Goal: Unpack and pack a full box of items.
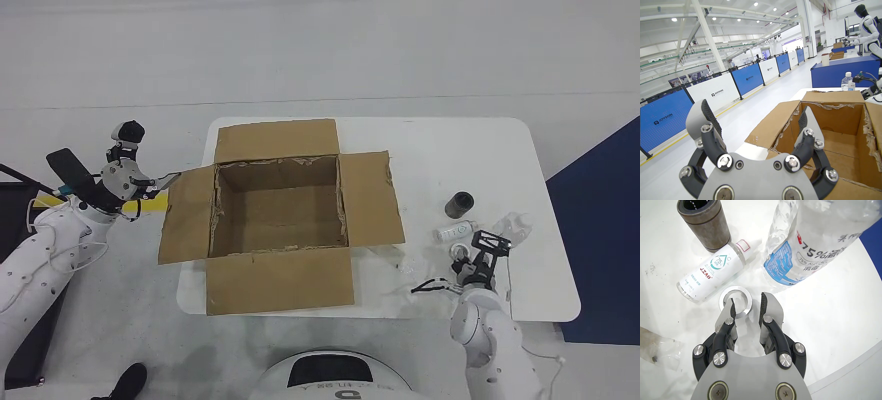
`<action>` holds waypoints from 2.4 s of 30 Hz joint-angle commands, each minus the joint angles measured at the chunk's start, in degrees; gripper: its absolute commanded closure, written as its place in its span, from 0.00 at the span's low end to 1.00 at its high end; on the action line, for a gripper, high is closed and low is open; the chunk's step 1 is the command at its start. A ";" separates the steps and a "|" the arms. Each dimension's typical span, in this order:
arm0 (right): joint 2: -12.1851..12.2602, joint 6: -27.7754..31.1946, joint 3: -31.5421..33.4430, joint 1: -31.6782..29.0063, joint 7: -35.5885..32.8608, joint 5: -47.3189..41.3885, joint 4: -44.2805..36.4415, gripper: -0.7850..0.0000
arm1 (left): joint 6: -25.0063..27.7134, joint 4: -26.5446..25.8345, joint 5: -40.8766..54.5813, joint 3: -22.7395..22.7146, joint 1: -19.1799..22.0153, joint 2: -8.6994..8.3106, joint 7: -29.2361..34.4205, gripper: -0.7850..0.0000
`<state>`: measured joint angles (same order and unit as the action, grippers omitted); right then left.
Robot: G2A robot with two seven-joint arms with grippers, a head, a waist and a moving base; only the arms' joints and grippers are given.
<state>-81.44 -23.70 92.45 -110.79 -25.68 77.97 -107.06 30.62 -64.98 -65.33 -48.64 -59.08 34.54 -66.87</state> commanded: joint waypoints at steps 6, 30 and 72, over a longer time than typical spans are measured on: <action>0.07 0.86 0.47 -0.40 -1.40 0.38 -0.51 0.67 | 0.00 0.00 0.00 0.00 0.00 0.00 0.00 0.00; 0.17 7.17 3.64 -7.63 2.45 -4.18 -8.41 1.00 | 0.00 0.00 0.00 0.00 0.00 0.00 0.00 0.00; 2.26 49.21 -3.56 -7.09 4.11 -25.38 -20.73 1.00 | 0.00 0.00 0.00 0.00 0.00 0.00 0.00 0.00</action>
<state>-79.27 25.37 91.76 -120.65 -17.61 50.90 -127.80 30.62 -64.98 -65.33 -48.64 -59.08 34.54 -66.87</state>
